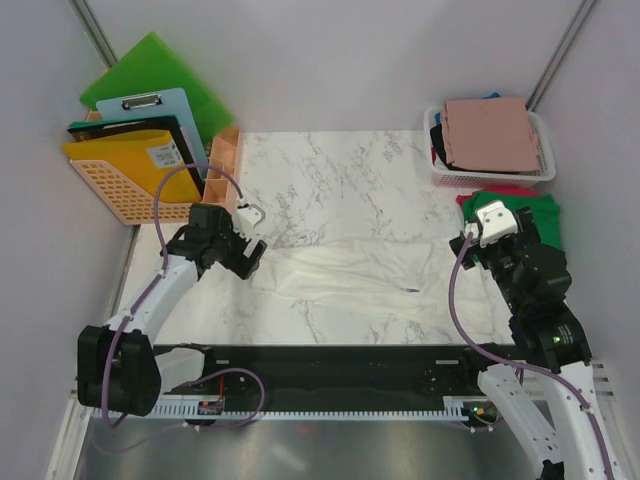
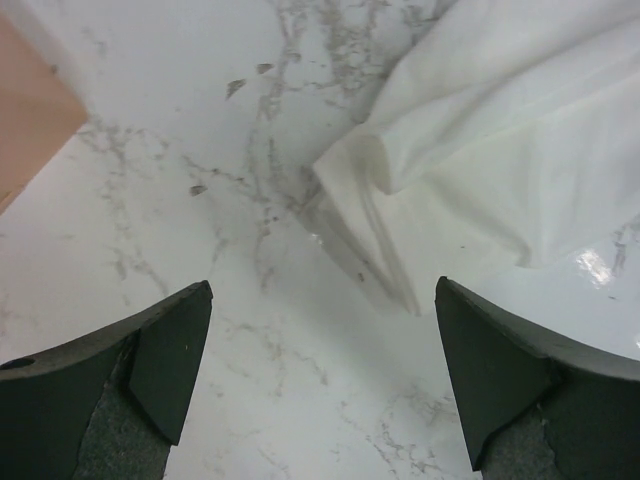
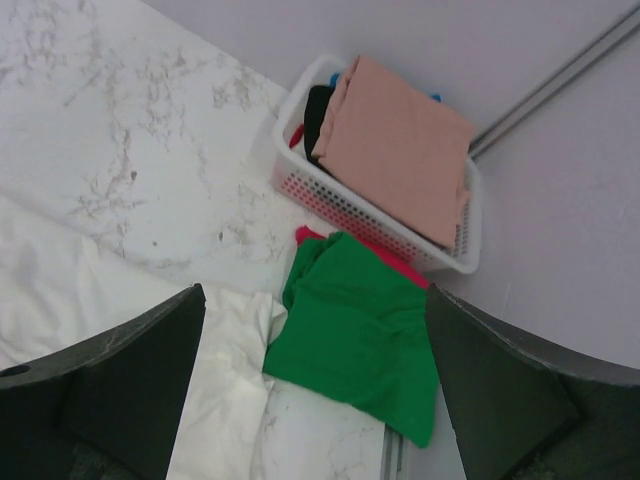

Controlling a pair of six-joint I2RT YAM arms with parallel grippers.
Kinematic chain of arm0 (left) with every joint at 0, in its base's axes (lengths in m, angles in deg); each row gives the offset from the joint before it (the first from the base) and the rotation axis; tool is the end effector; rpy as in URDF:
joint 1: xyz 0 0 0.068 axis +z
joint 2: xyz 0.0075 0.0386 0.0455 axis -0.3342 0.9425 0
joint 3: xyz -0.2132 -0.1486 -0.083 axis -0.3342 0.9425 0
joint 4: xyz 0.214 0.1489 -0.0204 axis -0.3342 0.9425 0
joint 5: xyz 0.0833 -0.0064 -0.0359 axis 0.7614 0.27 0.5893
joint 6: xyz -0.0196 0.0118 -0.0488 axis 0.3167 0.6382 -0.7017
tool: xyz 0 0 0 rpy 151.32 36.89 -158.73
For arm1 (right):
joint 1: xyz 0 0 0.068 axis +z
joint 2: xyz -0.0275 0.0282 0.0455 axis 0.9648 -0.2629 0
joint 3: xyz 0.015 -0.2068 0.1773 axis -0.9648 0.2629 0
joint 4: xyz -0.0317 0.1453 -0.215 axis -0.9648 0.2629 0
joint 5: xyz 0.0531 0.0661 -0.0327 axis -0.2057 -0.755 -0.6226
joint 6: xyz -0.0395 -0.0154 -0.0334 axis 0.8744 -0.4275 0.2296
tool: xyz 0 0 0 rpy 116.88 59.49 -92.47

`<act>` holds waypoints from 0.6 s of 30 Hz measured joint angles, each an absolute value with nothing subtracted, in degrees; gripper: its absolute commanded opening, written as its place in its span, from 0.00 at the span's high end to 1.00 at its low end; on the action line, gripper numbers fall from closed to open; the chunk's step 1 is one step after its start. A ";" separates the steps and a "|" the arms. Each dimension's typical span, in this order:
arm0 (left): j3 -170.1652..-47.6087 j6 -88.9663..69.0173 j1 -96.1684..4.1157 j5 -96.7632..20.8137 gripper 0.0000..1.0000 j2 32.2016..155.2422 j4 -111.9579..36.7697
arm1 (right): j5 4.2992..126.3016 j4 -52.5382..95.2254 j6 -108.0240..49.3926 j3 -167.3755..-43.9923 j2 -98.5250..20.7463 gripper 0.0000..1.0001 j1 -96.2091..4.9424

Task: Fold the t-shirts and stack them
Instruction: Fold the tshirt

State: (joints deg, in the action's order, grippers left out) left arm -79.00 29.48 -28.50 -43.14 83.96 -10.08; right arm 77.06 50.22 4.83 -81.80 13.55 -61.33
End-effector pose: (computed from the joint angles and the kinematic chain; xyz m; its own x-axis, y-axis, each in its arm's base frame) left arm 0.2273 -0.0442 0.2303 -0.5151 0.5418 -0.6642 0.6150 0.7733 0.1538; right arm 0.0968 0.0205 0.3792 -0.0212 -0.4759 -0.8792 -0.1935 0.8647 -0.4634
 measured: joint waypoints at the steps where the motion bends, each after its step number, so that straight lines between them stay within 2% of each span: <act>1: -79.81 29.51 -28.50 -44.98 0.00 85.51 -9.14 | 78.20 50.44 4.83 -80.44 13.53 0.02 -61.53; 8: -80.84 29.53 -28.50 -49.31 0.00 89.65 -5.38 | 82.02 54.33 4.66 -76.35 13.24 0.02 -61.66; 18: -82.96 29.46 -28.50 -49.11 0.00 91.68 -9.49 | 82.04 53.94 3.37 -76.03 11.56 0.02 -61.77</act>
State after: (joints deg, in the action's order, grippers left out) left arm -82.96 29.46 -28.50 -49.11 91.68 -9.49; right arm 82.04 53.94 3.37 -76.03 11.56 -61.77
